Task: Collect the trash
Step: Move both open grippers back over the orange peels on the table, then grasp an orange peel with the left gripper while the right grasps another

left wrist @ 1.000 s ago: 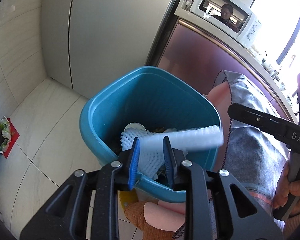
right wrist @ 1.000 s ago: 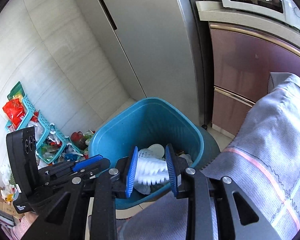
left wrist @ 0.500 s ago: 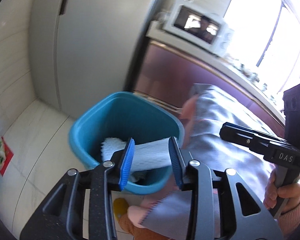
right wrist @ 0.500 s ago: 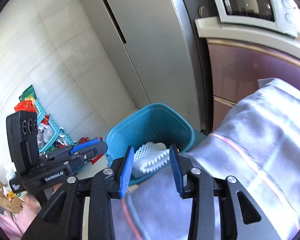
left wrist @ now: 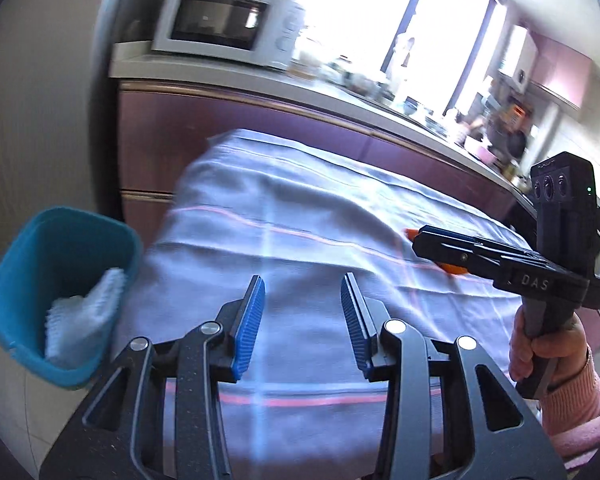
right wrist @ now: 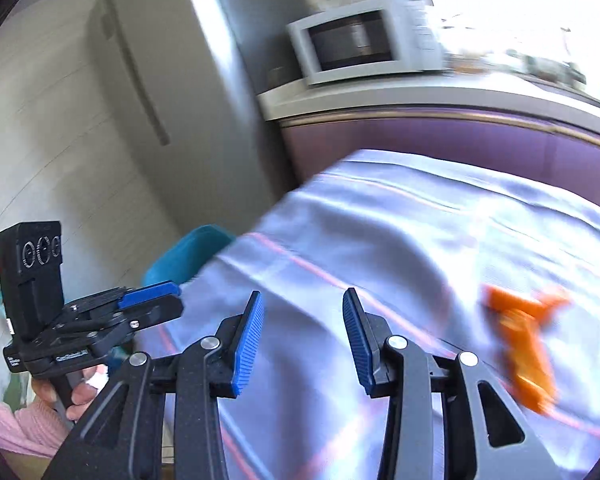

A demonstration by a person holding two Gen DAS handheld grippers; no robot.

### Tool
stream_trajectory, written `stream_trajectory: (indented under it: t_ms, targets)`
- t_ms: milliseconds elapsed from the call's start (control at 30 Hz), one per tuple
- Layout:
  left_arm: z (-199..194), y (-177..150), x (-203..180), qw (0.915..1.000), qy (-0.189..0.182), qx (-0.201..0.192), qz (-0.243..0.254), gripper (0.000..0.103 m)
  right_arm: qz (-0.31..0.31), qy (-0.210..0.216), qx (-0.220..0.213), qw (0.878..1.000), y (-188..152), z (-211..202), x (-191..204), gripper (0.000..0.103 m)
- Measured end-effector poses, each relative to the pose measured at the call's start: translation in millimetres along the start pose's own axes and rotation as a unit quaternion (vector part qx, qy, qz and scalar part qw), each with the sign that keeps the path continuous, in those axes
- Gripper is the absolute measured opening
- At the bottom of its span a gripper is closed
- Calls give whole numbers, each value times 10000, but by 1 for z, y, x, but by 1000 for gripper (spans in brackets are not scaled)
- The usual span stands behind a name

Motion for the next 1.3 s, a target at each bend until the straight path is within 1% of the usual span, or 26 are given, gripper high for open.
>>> stream_trajectory:
  t_ms: [100, 233, 367, 600, 733, 867, 1000, 1067, 1133, 1300]
  targets:
    - [18, 1, -32, 9991, -341, 172, 180, 39, 304, -339, -108, 9989, -9, -21, -34, 39]
    - [43, 0, -75, 9952, -752, 453, 433, 40, 593, -699, -237, 9955, -15, -38, -74, 39]
    - [73, -4, -112, 9895, -1022, 746, 693, 40, 792, -854, -327, 9927, -17, -43, -104, 39]
    - [124, -3, -165, 9784, -1409, 1243, 868, 42, 966, -905, -417, 9903, -17, -56, -137, 39]
    - [149, 2, -184, 9752, -1454, 1446, 838, 43, 1066, -916, -449, 9891, -17, -59, -148, 39]
    - [169, 4, -195, 9741, -1426, 1596, 729, 46, 1204, -895, -490, 9875, -19, -62, -159, 39]
    - [189, 5, -197, 9743, -1251, 1775, 596, 47, 1256, -860, -489, 9871, -19, -61, -166, 39]
    - [198, 2, -199, 9731, -1193, 1892, 545, 48, 1233, -831, -476, 9877, -18, -60, -166, 39]
    - [204, 0, -197, 9719, -1219, 1966, 443, 48, 1198, -804, -448, 9885, -17, -57, -166, 39]
    - [212, 4, -189, 9724, -1216, 1981, 212, 35, 1144, -697, -328, 9904, -11, -47, -166, 39]
Point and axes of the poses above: each gripper's, at about its wrist camera, not at the fingertips, and z roughly the way its jaws point, x to its left, y to its top, the point moved 3 cm from there along z, roughly the way its jaws point, and after that the axes turned 1 degree about -z, right-handed, at the moved point
